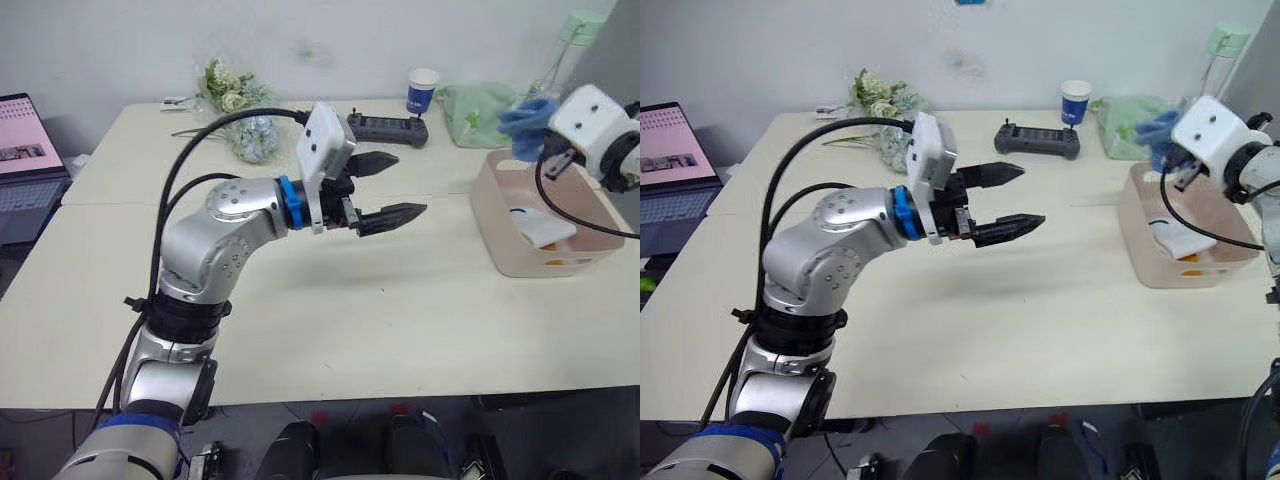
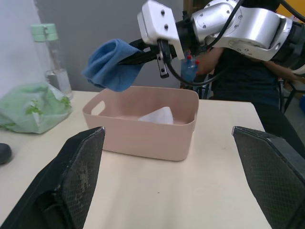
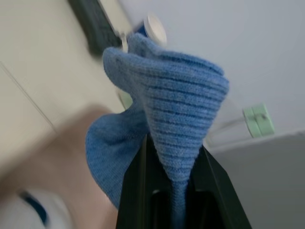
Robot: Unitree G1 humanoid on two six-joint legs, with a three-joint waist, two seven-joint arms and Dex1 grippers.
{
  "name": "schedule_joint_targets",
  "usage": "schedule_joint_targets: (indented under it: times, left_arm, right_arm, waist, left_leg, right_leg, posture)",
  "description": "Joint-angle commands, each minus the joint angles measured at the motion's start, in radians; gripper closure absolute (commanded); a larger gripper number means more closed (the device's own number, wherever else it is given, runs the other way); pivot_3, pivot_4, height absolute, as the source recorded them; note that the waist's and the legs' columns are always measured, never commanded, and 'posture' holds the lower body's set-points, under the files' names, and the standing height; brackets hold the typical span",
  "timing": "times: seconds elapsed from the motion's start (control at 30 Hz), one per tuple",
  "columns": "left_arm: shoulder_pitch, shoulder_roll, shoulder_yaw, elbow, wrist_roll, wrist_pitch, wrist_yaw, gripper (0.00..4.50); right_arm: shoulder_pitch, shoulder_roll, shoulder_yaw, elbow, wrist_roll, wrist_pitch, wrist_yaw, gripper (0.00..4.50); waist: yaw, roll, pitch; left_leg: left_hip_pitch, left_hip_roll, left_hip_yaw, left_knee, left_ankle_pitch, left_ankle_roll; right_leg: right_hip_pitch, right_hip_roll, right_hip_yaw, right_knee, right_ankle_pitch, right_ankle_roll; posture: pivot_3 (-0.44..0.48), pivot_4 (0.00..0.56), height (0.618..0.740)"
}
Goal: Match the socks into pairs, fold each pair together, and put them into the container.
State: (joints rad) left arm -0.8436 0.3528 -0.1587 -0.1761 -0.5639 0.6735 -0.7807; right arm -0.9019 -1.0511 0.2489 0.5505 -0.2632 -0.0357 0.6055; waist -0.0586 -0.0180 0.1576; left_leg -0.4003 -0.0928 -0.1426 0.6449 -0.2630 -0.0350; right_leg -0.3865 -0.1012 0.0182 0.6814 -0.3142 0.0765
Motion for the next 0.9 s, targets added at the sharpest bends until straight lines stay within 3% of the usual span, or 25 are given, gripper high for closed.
schedule_joint_targets:
  times: [0.03,0.27,0.7,0.8,0.9]
  left_arm:
    - [-0.063,-0.042,0.002,0.008,0.016,-0.028,0.015,0.04]
    - [-0.024,-0.096,-0.029,-0.009,0.074,-0.056,0.044,0.04]
    - [0.022,-0.071,-0.019,-0.03,0.079,-0.053,0.022,0.0]
    - [0.021,-0.07,-0.016,-0.022,0.085,-0.062,0.016,0.0]
    - [0.015,-0.077,-0.017,-0.017,0.088,-0.072,0.017,0.0]
  right_arm:
    - [-0.059,-0.022,0.058,0.132,-0.114,-0.177,0.03,4.5]
    - [-0.051,-0.011,0.084,0.221,-0.143,-0.263,0.188,4.5]
    - [-0.15,-0.084,0.002,0.099,-0.006,-0.058,0.7,0.11]
    - [-0.236,-0.076,-0.011,0.11,-0.01,-0.007,0.721,0.11]
    - [-0.309,-0.037,-0.014,0.188,-0.047,-0.028,0.616,0.11]
  waist:
    - [-0.001,0.0,0.0]
    - [0.0,0.0,0.0]
    - [0.007,0.001,0.001]
    - [0.007,0.001,0.001]
    - [0.007,0.001,0.001]
  left_leg:
    - [0.0,0.0,0.001,0.0,0.0,0.0]
    - [0.0,0.0,0.004,0.0,0.0,0.0]
    - [0.0,0.0,0.003,0.001,0.0,0.0]
    - [0.0,0.0,0.002,0.001,0.0,0.0]
    - [0.0,0.0,0.001,0.0,0.0,0.0]
  right_leg:
    - [0.0,0.0,0.001,0.0,0.0,0.0]
    - [0.0,0.0,0.002,-0.001,0.0,0.0]
    - [0.0,0.0,0.002,-0.001,0.0,0.0]
    - [0.0,0.0,0.002,-0.001,0.0,0.0]
    - [0.0,-0.001,0.002,-0.001,0.0,0.0]
  posture:
    - [0.0,0.15,0.74]
    - [0.0,0.15,0.74]
    - [0.0,0.15,0.74]
    - [0.0,0.15,0.74]
    - [0.0,0.15,0.74]
